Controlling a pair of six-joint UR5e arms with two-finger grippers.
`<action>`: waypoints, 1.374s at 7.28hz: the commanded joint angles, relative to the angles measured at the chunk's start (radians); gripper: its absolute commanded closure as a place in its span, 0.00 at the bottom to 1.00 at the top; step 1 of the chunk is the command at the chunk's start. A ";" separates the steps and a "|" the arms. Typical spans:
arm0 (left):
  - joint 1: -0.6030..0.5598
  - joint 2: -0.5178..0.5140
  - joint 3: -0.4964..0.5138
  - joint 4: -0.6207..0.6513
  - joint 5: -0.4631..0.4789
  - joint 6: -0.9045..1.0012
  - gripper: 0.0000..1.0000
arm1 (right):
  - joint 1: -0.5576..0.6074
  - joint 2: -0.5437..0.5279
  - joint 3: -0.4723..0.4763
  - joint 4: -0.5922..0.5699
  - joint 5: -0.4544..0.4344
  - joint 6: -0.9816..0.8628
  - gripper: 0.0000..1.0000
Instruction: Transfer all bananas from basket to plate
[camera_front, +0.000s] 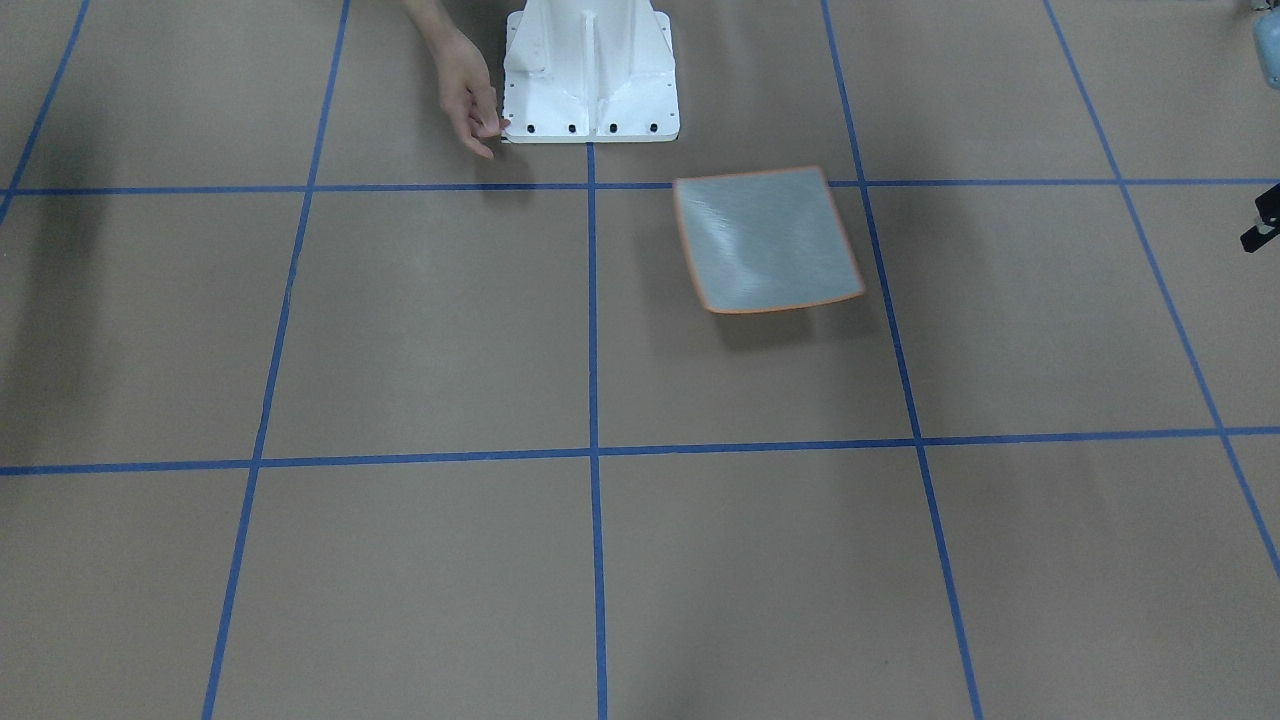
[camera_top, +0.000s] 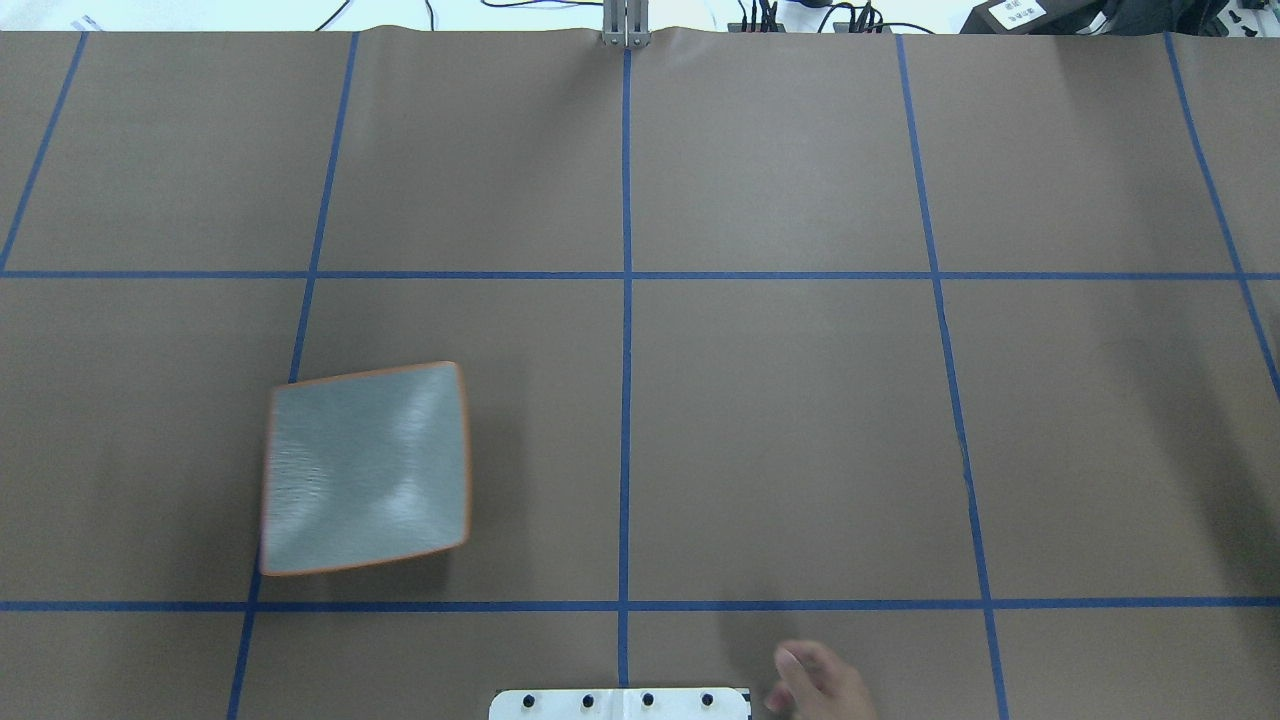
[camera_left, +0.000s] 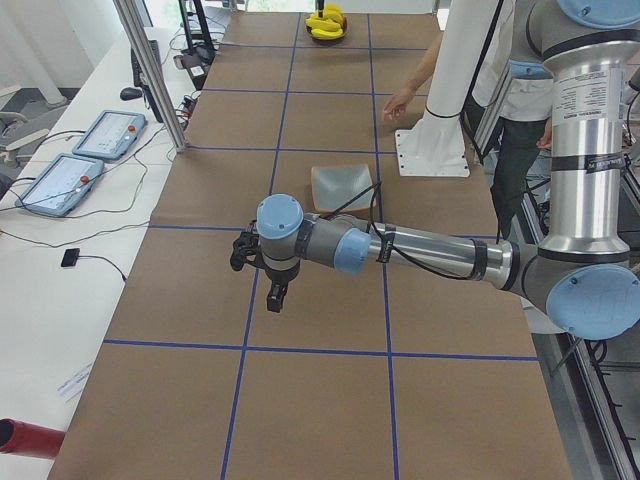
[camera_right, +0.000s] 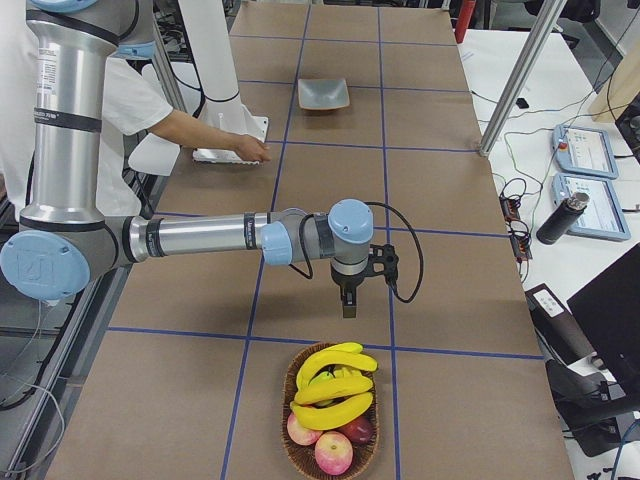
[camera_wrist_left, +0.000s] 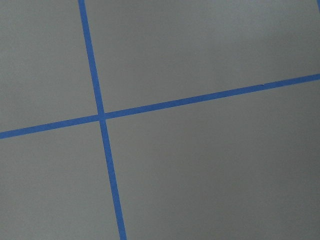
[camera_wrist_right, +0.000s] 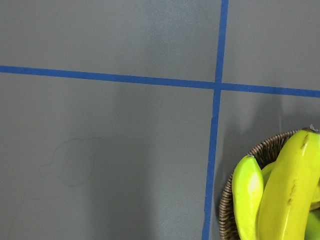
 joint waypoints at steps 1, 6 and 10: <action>0.000 0.009 -0.006 -0.009 0.001 0.002 0.00 | 0.005 -0.002 0.000 0.000 0.004 0.002 0.00; 0.003 0.016 -0.005 -0.011 -0.001 -0.001 0.00 | 0.005 0.021 0.005 0.002 -0.002 0.002 0.00; 0.003 0.016 -0.006 -0.012 -0.001 0.002 0.00 | 0.005 0.010 0.031 0.002 0.018 -0.003 0.00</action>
